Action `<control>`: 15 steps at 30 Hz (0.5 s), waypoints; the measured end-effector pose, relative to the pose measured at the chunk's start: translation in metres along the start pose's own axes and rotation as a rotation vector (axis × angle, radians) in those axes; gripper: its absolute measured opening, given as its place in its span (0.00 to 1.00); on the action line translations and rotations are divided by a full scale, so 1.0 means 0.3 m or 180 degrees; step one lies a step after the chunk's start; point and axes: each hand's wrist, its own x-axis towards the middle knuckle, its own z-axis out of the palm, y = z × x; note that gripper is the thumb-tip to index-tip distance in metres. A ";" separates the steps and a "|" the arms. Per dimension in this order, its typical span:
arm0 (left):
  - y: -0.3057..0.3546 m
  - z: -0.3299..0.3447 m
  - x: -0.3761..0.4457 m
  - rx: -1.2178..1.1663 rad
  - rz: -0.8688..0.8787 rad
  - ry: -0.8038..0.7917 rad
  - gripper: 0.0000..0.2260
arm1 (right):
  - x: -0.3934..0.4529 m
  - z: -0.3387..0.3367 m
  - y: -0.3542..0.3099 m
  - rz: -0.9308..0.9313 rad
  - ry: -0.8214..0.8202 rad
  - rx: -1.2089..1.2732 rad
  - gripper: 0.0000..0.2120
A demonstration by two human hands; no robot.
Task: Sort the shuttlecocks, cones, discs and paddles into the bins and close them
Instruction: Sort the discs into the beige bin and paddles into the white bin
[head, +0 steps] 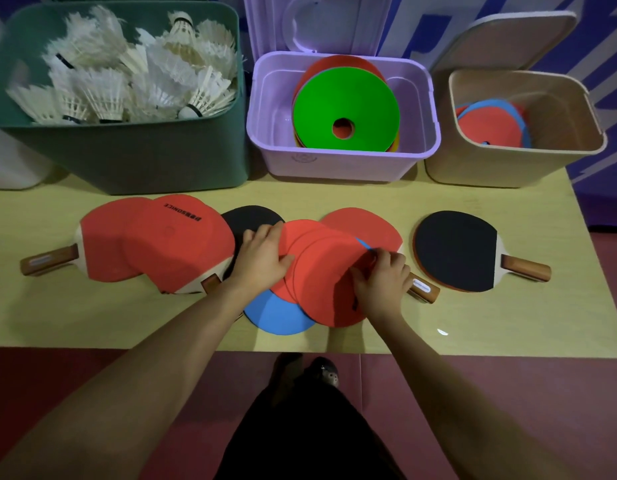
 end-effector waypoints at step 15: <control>-0.063 -0.015 0.048 0.0483 0.0321 -0.0118 0.33 | 0.129 0.041 -0.135 -0.1253 -0.0554 0.0466 0.24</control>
